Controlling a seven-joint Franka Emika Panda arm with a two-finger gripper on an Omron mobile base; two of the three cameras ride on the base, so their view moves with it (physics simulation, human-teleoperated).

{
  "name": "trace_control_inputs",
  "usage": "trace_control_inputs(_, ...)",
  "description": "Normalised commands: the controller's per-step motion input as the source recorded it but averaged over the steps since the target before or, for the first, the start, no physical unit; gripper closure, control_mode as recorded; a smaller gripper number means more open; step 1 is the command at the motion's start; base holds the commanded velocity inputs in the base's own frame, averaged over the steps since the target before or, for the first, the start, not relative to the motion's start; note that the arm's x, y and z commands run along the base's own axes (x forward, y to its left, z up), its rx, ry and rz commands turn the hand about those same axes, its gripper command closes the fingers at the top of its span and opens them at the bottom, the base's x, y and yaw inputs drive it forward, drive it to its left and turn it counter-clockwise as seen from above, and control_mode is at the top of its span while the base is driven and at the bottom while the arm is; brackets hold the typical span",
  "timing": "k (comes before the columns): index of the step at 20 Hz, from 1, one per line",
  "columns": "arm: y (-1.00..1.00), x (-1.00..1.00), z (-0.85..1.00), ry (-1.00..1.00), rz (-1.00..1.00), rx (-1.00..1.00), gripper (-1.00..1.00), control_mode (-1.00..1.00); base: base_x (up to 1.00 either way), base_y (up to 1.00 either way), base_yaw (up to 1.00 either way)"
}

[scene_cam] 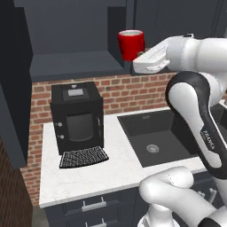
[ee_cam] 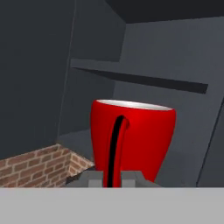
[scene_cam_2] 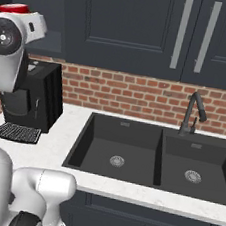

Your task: Gather all objects into one cabinet and sort the glasses and bowls to opposite sides.

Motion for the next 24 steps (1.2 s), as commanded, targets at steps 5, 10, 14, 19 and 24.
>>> trace_control_inputs(5, -0.93, -1.00, 0.00, 0.00, 0.18, 0.00, 1.00, -1.00, 0.00, 0.00, 0.00)
trace_control_inputs(10, -0.98, -1.00, 0.02, 0.00, 0.23, -0.01, 1.00, -1.00, 0.00, 0.00, 0.00)
trace_control_inputs(14, -0.84, -1.00, 0.20, 0.00, 0.21, -0.06, 1.00, -1.00, 0.00, 0.00, 0.00)
trace_control_inputs(19, -0.67, -1.00, 0.28, 0.00, 0.19, -0.03, 1.00, -1.00, 0.00, 0.00, 0.00)
trace_control_inputs(24, -0.57, -1.00, 0.20, 0.02, 0.21, -0.04, 1.00, -1.00, 0.00, 0.00, 0.00)
